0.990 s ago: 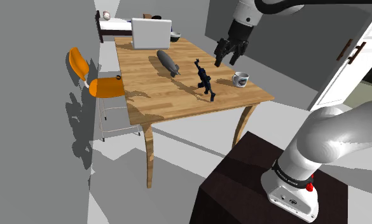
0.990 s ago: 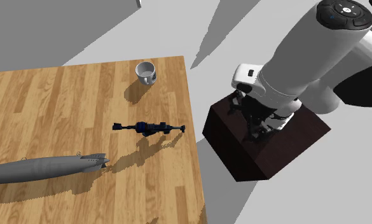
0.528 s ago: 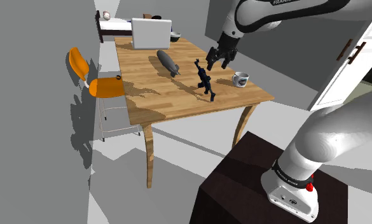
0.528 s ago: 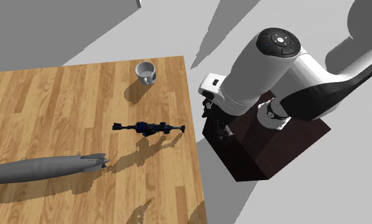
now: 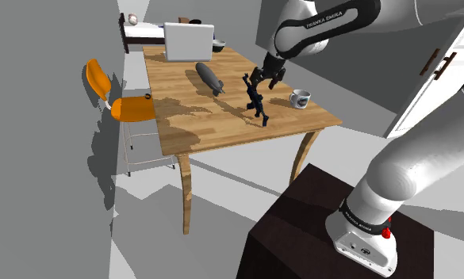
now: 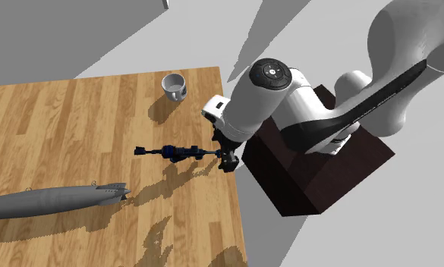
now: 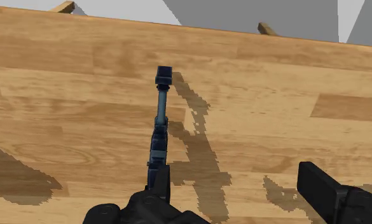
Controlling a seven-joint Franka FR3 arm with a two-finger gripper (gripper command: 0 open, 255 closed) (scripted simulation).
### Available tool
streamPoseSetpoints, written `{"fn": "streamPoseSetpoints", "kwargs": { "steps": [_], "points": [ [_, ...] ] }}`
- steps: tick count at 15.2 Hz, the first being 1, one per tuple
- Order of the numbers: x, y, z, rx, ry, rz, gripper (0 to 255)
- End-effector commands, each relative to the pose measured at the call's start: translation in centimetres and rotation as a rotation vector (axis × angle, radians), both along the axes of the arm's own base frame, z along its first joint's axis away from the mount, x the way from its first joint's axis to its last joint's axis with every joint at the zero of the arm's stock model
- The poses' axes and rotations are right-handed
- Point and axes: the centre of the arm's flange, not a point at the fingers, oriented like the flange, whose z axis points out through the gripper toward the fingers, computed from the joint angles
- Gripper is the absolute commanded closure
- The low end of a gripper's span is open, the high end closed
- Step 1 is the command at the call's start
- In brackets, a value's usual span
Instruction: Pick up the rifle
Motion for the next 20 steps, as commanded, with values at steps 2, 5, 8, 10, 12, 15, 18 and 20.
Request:
{"fn": "streamPoseSetpoints", "kwargs": {
  "steps": [2, 5, 8, 10, 12, 15, 18, 20],
  "points": [
    [2.3, -2.3, -1.7, -0.015, -0.018, -0.028, 0],
    [4.5, -4.7, -3.4, -0.029, -0.035, -0.056, 0],
    [6.7, -7.1, -5.1, -0.043, -0.052, -0.084, 0],
    [8.1, -8.8, -6.2, -0.052, -0.063, -0.103, 0],
    [8.4, -9.1, -6.9, -0.054, -0.066, -0.107, 0],
    [8.4, -9.1, -8.5, -0.054, -0.066, -0.107, 0],
    [8.4, -9.1, -10.3, -0.054, -0.066, -0.107, 0],
    [8.4, -9.1, -10.3, -0.054, -0.066, -0.107, 0]
  ]
}}
